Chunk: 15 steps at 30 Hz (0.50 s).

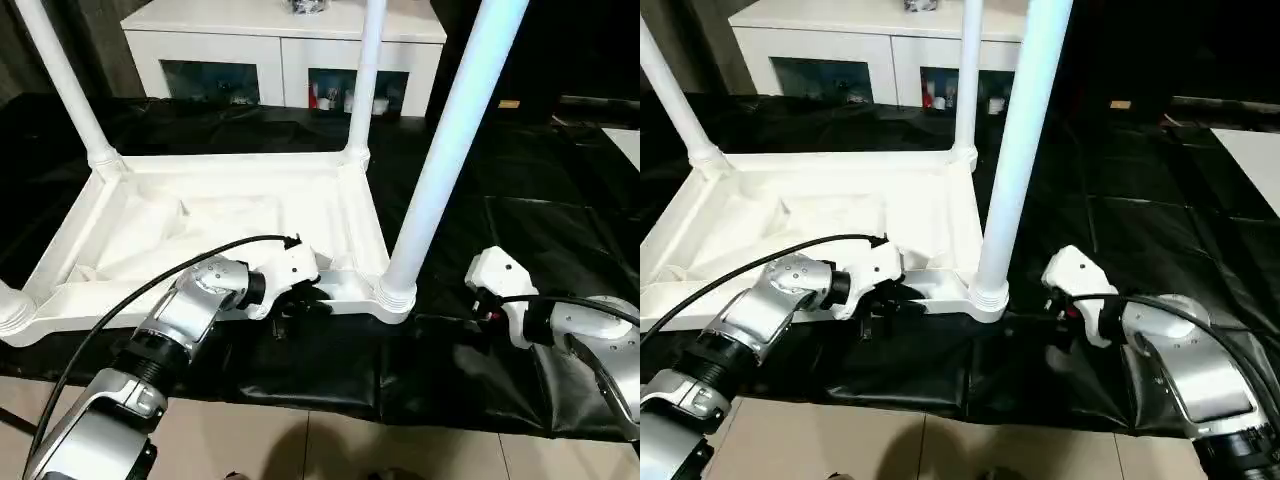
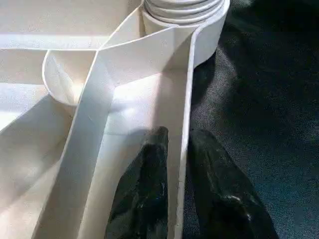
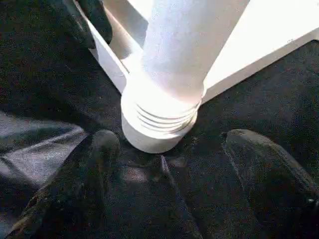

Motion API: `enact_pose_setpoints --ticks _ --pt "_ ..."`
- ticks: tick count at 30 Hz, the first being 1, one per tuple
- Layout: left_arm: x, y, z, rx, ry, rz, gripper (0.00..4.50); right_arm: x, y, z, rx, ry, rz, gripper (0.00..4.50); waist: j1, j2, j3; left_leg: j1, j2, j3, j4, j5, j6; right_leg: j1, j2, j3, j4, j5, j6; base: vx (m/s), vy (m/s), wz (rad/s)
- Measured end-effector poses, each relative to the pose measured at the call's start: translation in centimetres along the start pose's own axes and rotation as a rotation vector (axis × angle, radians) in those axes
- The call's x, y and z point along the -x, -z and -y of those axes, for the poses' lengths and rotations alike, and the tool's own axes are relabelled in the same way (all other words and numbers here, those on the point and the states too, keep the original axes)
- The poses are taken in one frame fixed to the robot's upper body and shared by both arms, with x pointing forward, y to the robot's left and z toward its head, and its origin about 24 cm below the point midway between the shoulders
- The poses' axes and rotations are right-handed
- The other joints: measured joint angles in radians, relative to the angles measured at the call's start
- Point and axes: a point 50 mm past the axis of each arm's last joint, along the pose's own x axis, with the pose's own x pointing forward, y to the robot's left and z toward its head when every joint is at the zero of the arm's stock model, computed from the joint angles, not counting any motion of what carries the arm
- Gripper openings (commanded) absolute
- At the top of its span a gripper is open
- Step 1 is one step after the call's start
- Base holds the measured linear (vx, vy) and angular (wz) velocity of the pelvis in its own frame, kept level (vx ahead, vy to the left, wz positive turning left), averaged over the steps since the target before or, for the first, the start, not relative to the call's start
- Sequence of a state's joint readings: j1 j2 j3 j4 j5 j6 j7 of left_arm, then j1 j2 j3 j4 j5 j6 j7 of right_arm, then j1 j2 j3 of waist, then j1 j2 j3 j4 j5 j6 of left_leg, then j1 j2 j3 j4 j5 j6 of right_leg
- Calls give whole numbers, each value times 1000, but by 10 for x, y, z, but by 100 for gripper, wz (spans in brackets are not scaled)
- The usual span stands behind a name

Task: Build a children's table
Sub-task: Rotate leg to tighten

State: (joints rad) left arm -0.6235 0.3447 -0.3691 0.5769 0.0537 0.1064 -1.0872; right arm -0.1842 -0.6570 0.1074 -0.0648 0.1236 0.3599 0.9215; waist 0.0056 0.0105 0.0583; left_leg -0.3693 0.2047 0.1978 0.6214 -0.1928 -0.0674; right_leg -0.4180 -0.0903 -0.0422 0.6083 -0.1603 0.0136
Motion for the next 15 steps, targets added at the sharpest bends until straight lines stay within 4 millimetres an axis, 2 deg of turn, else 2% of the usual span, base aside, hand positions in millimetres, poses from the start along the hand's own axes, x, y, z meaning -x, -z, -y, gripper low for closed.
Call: enact_pose_setpoints --ticks 15 --pt "-13 -9 -3 -8 78 45 85 1 2 -1 -4 -3 -6 387 0 0 0 -3 0 0 0 0 0 0 0 0 -4 0 0 0 0 0"
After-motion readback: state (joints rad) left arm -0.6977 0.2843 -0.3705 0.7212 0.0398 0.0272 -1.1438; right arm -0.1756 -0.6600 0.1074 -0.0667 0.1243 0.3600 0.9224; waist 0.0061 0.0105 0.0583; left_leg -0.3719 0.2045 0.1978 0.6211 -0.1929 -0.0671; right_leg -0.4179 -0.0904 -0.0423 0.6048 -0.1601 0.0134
